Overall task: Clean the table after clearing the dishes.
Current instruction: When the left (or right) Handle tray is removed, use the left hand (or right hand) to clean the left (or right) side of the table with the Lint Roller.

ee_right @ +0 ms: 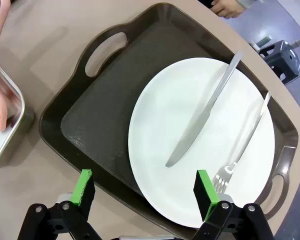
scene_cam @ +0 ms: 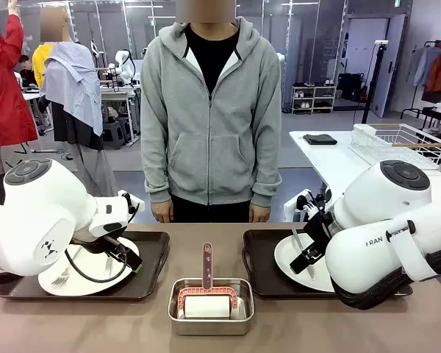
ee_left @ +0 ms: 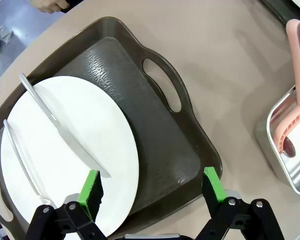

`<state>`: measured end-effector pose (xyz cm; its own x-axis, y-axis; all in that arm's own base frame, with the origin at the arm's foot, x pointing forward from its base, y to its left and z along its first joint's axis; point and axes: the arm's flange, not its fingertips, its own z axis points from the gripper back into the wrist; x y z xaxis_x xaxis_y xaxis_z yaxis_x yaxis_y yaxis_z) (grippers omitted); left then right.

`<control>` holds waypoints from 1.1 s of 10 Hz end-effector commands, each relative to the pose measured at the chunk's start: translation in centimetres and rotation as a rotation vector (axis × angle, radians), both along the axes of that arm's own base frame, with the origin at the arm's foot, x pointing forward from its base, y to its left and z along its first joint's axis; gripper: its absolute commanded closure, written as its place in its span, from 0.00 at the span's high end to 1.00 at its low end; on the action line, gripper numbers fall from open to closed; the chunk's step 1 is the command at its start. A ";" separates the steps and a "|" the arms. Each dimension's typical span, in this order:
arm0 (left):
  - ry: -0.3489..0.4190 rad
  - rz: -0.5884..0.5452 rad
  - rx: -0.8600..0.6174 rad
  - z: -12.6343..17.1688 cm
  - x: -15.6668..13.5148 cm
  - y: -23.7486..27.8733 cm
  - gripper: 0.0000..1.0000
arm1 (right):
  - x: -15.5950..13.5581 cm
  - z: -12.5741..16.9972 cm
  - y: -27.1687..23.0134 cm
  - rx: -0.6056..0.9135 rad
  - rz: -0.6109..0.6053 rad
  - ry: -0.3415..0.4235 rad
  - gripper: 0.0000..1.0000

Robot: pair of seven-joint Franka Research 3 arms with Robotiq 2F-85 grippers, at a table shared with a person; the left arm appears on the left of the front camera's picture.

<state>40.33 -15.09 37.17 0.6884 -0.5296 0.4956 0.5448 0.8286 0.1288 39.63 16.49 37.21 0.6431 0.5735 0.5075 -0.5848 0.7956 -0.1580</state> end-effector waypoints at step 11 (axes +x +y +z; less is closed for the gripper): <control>0.101 -0.058 -0.034 4.0 3.1 0.6 1.00 | 3.3 5.3 -0.7 0.081 0.045 0.152 1.00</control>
